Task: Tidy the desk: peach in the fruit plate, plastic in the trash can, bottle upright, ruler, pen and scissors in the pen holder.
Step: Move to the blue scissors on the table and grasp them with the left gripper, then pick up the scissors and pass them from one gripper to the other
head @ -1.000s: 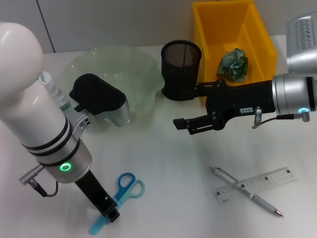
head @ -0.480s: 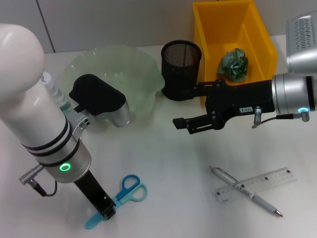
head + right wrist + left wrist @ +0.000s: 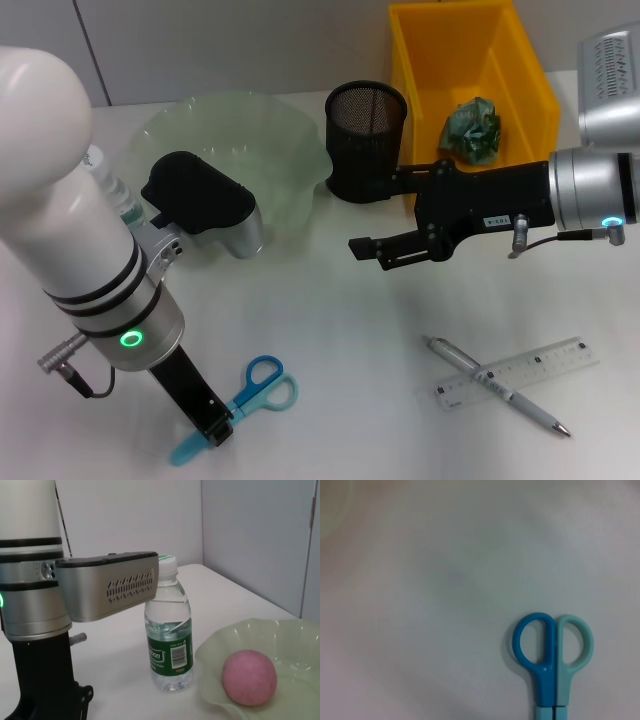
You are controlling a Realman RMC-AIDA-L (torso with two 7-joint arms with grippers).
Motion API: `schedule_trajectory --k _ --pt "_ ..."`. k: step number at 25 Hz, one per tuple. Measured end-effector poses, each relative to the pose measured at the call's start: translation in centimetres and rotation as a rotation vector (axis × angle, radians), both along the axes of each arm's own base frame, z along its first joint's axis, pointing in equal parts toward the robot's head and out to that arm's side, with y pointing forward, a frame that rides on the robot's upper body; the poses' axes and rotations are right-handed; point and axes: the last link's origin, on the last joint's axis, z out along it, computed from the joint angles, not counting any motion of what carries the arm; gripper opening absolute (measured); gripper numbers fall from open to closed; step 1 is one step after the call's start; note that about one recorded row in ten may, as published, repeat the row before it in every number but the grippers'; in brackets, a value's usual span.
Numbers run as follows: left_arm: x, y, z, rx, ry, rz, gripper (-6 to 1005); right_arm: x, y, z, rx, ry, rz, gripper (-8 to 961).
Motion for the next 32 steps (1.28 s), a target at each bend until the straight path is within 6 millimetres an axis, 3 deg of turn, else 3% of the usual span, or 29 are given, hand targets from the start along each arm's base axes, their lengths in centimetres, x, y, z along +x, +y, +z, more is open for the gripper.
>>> schedule_trajectory --k 18,24,32 --pt "0.1 0.0 0.1 -0.003 0.008 -0.015 268 0.0 -0.1 0.0 -0.002 0.001 -0.002 818" --pt "0.4 0.2 0.2 0.006 -0.006 -0.021 212 0.1 -0.1 0.1 0.0 0.001 -0.002 818" --pt "1.3 0.9 1.7 0.013 -0.117 0.002 211 0.2 0.0 0.6 0.016 0.022 -0.01 818"
